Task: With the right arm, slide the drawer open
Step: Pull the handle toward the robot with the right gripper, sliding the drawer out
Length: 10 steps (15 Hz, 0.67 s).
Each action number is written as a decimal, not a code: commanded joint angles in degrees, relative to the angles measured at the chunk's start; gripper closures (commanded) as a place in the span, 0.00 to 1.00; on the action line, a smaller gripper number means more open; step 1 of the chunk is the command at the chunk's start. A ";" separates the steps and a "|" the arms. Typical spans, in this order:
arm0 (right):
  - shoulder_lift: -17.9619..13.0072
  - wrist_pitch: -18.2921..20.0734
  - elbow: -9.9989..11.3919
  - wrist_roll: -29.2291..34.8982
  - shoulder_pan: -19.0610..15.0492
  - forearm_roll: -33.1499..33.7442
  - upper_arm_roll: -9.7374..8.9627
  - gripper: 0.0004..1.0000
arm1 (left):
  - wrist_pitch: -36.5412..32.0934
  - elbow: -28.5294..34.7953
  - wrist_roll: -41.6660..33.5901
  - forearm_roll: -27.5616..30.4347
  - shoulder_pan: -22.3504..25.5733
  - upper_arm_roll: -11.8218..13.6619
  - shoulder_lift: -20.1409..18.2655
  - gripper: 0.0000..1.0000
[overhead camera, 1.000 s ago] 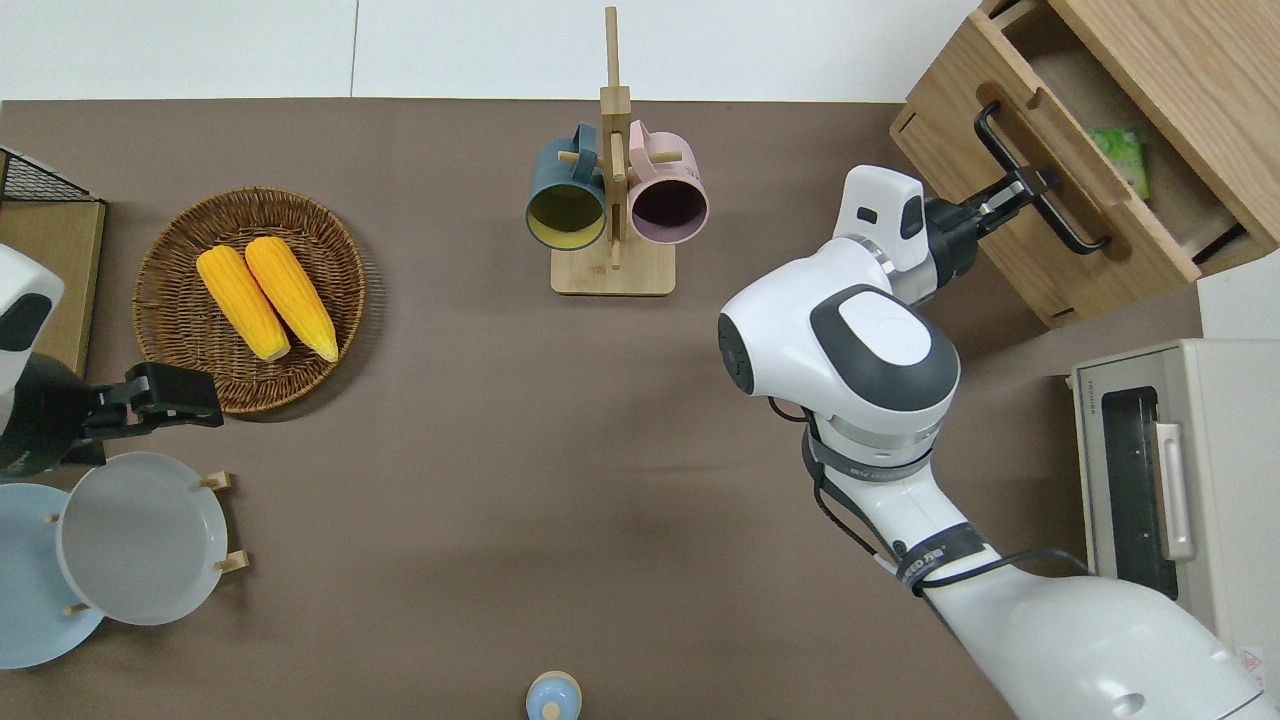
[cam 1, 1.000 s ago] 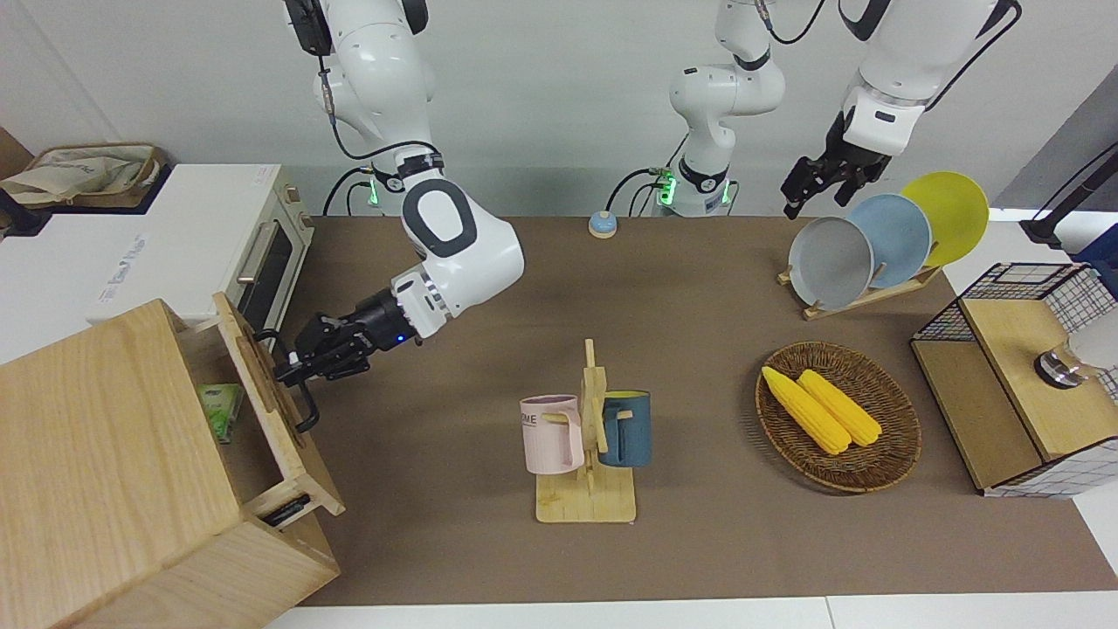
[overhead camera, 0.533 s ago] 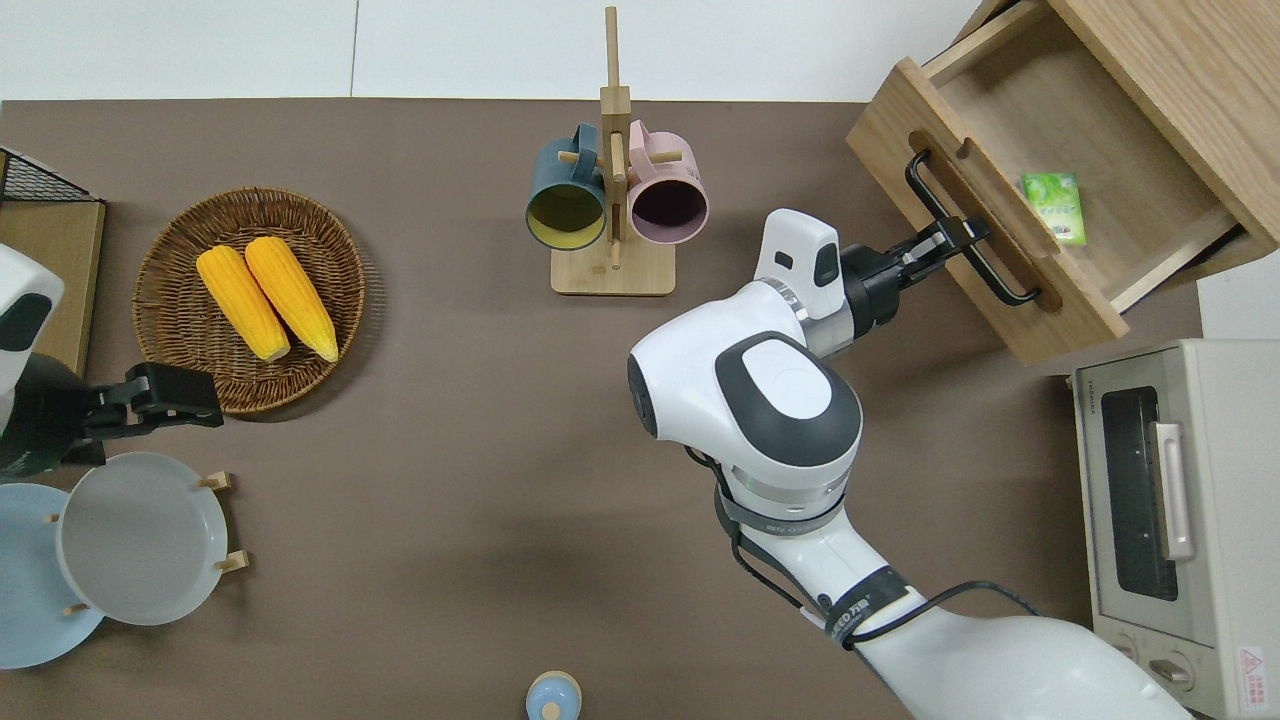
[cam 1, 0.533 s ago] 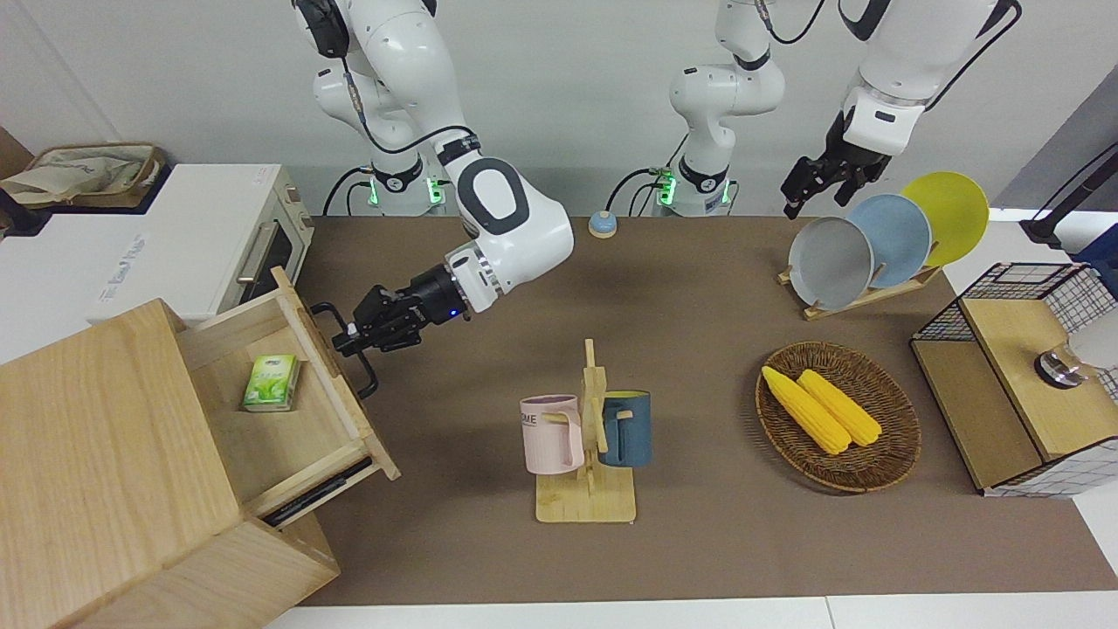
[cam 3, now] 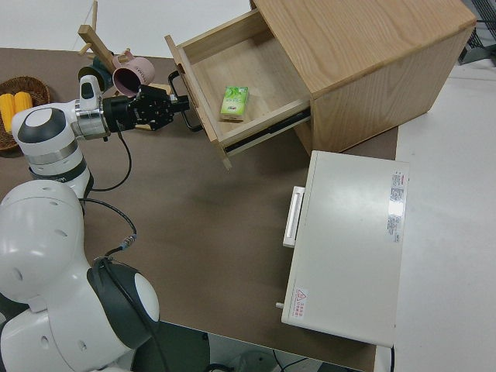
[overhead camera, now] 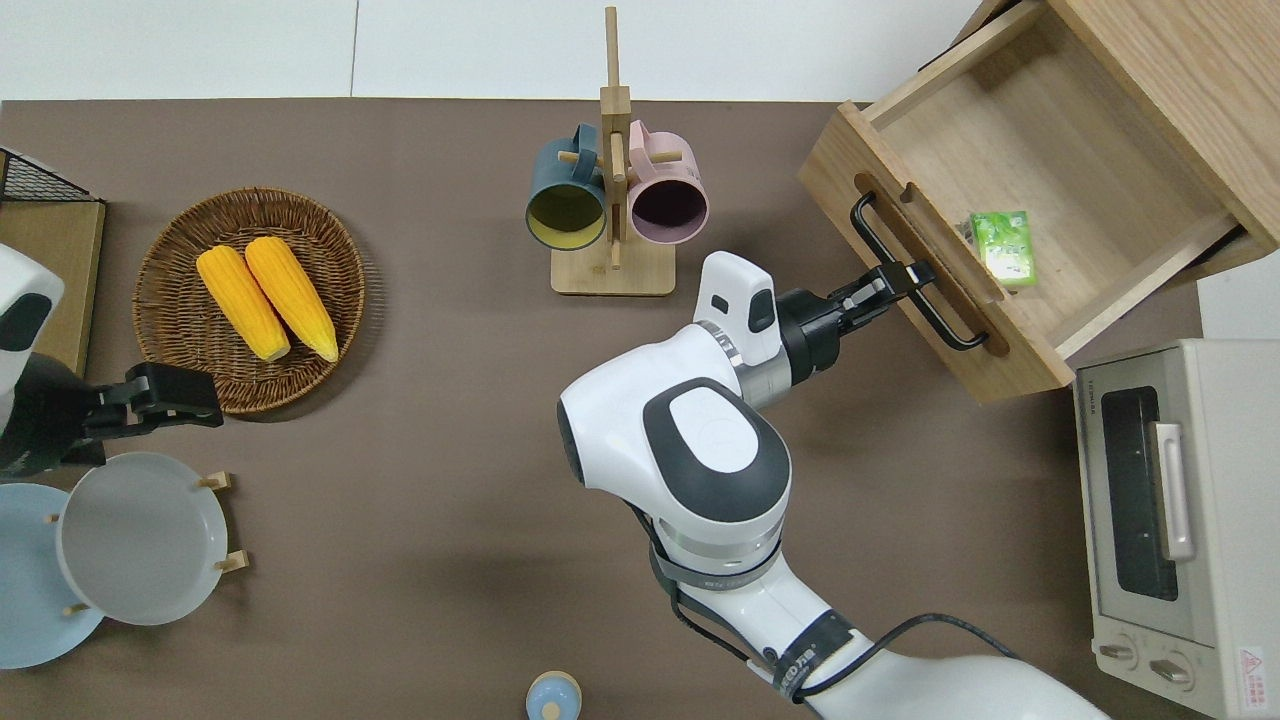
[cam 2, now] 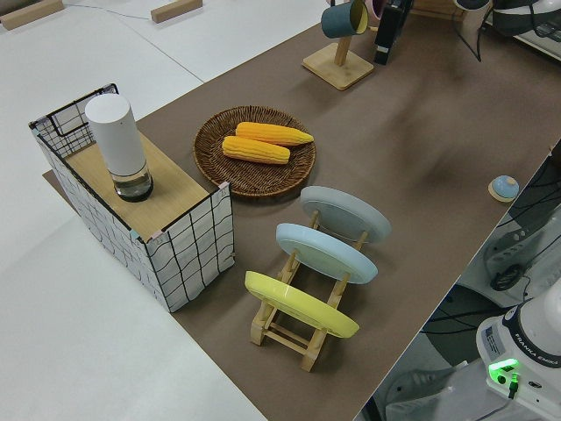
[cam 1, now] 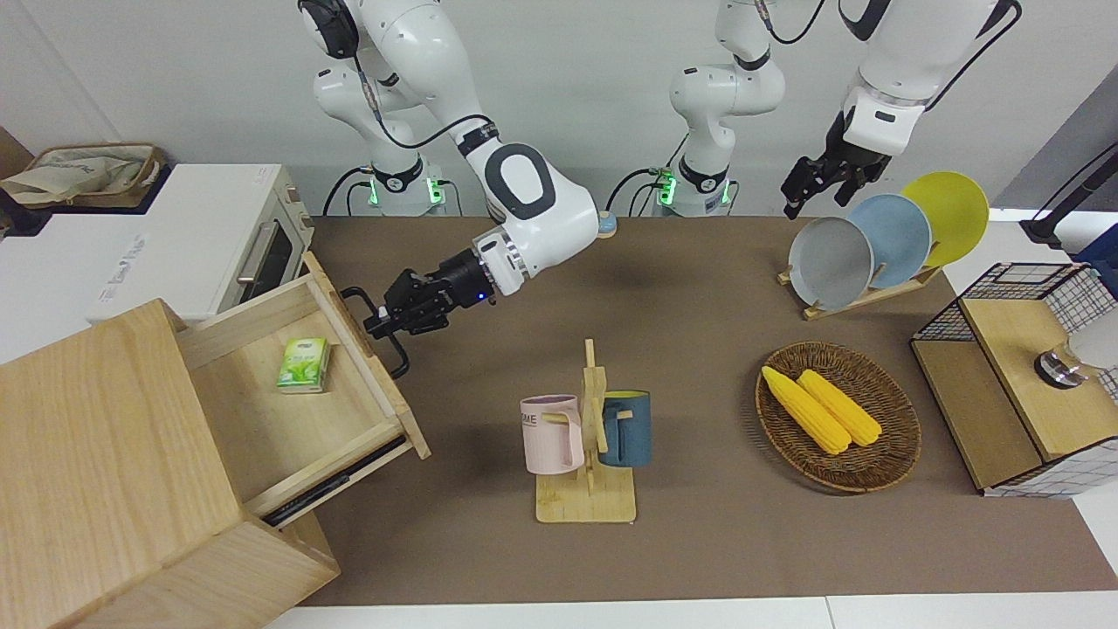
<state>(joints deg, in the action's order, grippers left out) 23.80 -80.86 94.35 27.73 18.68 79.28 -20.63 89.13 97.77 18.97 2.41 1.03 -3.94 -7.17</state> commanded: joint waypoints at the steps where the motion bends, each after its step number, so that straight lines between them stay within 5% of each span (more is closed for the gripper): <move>1: -1.03 4.39 -1.01 -1.89 0.83 -1.41 -1.51 1.00 | -0.98 -0.21 -0.51 0.05 -0.06 0.25 -0.48 0.01; 10: -1.03 7.64 -1.89 -1.28 2.49 -3.69 -3.01 1.00 | -0.89 -0.21 -0.51 0.05 -0.06 0.25 -0.48 0.01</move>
<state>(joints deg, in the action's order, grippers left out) 23.80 -77.47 93.70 28.03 20.01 77.21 -22.94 89.13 97.77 18.97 2.41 1.03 -3.94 -7.17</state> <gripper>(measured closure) 0.824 0.004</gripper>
